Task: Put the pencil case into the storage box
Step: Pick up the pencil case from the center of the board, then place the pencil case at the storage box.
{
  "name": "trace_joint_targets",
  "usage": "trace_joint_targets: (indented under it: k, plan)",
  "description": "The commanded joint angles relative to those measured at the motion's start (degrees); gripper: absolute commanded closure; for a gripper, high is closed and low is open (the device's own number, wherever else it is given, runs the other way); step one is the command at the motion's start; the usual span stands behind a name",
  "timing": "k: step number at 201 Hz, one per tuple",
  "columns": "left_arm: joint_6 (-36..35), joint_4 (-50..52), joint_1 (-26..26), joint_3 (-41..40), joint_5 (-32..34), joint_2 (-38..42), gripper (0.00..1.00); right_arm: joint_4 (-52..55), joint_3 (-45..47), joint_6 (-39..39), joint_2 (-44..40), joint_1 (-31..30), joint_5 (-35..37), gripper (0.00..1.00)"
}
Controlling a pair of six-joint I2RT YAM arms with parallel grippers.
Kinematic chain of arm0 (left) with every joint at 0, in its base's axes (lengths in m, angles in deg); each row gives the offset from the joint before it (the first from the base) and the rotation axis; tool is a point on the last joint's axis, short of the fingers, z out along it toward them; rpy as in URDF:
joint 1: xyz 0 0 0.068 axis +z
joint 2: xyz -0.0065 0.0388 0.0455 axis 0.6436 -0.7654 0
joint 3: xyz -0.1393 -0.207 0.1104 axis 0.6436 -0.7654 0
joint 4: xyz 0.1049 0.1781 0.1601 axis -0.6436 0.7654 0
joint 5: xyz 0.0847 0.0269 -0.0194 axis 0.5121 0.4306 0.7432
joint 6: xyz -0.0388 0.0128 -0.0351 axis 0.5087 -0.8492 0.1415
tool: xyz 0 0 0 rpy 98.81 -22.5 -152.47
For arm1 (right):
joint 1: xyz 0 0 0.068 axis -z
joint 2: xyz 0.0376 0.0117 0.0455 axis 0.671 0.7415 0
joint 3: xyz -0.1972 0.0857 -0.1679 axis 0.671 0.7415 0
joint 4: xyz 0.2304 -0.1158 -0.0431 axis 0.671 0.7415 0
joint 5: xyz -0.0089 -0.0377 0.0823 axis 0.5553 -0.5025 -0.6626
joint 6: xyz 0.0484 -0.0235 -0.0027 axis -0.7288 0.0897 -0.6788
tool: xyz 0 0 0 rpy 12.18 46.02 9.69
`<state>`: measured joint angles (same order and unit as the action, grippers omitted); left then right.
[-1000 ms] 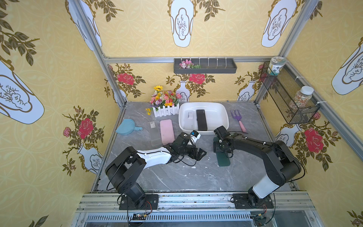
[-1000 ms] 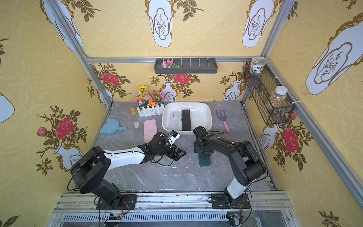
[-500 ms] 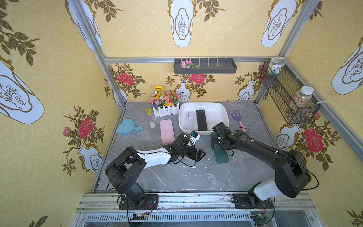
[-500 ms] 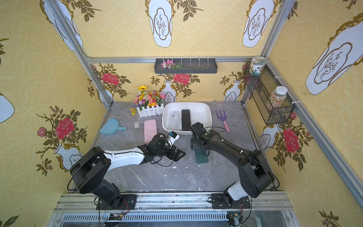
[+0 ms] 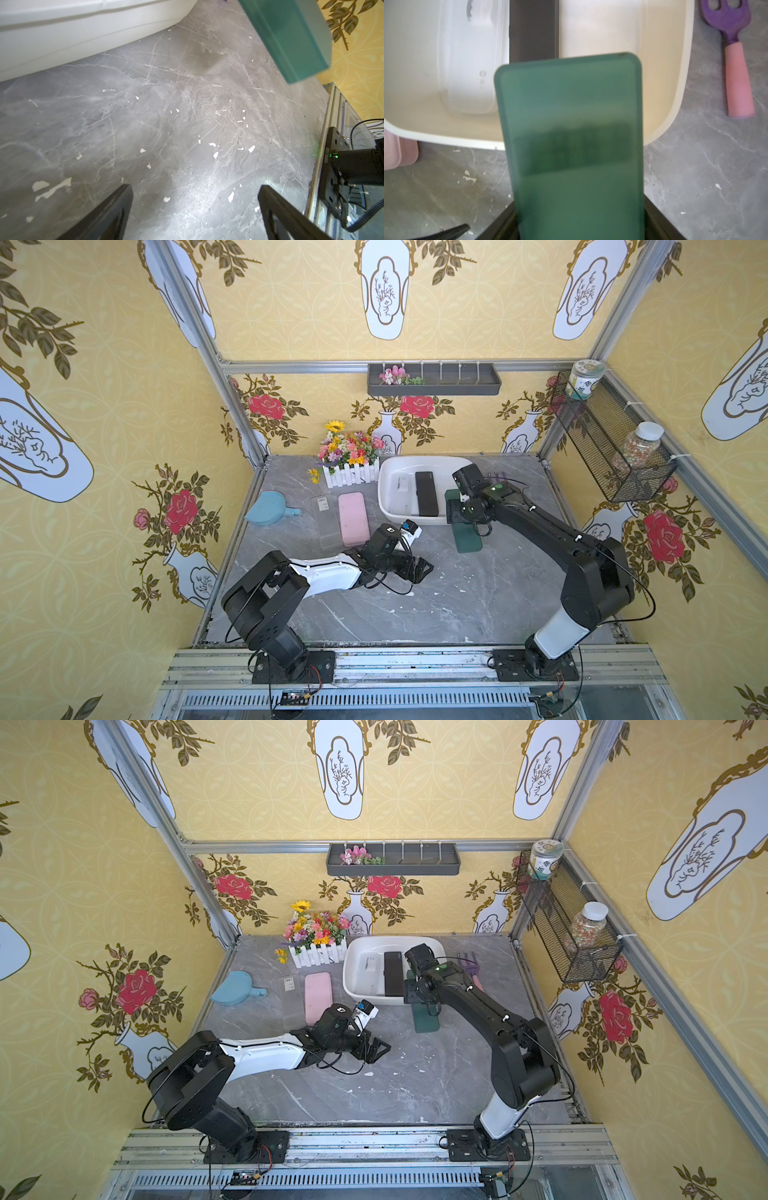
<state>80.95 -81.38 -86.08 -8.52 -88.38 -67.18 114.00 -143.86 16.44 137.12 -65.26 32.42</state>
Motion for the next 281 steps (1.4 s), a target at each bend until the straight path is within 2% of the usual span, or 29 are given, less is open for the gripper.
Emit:
trace_joint_targets:
  k: [1, 40, 129, 171, 213, 281]
  plan:
    - [-0.73, -1.17, 0.14, -0.71, 1.07, 0.31, 0.0, 1.06, -5.6, 3.94, 4.4, 2.29, -1.58, 0.31]
    - [-0.93, -0.77, 0.23, -0.71, 1.11, 0.32, 0.0, 1.42, -15.34, 5.53, 12.49, 5.2, -3.19, 0.32]
    - [-1.63, 0.56, 0.36, -0.23, 1.54, -1.05, 0.0, -1.05, -33.09, 6.06, 27.53, 6.9, -2.78, 0.31]
    - [-1.84, 2.04, 0.46, 0.78, 2.45, -1.53, 0.0, -1.46, -38.16, 6.62, 32.65, 7.8, -1.73, 0.31]
    - [-1.78, 4.28, 1.22, 1.05, 7.79, 1.06, 0.0, -1.81, -40.89, 6.85, 37.62, 8.17, -1.38, 0.3]
    - [0.56, 9.52, 7.69, -0.77, 19.4, 11.82, 0.0, -1.0, -45.28, 8.26, 42.47, 8.48, 0.4, 0.29]
